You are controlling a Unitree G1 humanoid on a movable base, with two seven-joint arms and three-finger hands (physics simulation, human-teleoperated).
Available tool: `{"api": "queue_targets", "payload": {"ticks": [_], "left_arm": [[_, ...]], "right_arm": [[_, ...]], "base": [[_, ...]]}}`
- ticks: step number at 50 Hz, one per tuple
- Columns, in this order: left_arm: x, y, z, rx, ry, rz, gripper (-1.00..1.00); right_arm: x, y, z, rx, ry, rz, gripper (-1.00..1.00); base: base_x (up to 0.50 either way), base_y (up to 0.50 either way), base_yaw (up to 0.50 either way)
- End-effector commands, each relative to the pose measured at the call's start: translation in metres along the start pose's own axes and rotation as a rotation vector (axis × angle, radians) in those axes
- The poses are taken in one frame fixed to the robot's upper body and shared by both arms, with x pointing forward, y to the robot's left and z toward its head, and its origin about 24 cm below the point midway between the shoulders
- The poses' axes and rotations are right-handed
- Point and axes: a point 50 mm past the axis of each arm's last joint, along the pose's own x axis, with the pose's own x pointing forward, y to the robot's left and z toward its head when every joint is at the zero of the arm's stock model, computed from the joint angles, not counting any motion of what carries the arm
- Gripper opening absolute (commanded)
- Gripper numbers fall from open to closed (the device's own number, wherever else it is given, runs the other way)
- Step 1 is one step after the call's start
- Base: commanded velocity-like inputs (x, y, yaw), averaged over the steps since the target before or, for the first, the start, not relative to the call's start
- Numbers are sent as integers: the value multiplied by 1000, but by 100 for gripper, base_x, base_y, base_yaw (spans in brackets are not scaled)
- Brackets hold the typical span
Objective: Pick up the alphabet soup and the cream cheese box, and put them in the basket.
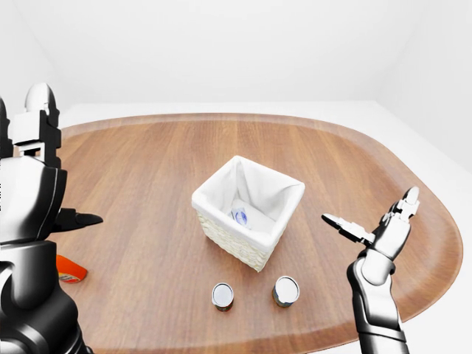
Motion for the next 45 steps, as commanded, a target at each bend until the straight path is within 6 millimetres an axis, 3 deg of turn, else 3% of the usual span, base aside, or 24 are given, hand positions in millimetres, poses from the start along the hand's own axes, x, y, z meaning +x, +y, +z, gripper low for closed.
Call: {"api": "queue_targets", "payload": {"ticks": [1,7,16,29,40,42,45], "left_arm": [[1,-2,0,25,7,-43,100],[1,-7,-1,22,14,-64,100],[2,-18,-4,-5,28,-92,100],[2,-16,-3,28,27,-117,100],[0,-23,-5,5,39,-125,100],[0,-23,-4,16,36,-136,100],[-1,-26,-5,9,43,-145,100]], "right_arm": [[1,4,-2,3,-12,35,100],[-2,-3,9,-65,-75,38,100],[-8,-6,-5,-89,-33,177,100],[-32,-5,12,-99,-89,327,100],[-44,-11,-3,-130,-23,365,100],[-45,-9,-11,-81,31,389,100],[-50,-10,-25,-188,66,417,100]], "base": [[0,0,0],[0,0,0],[0,0,0],[0,0,0],[0,0,0],[0,0,0],[0,0,0]]}}
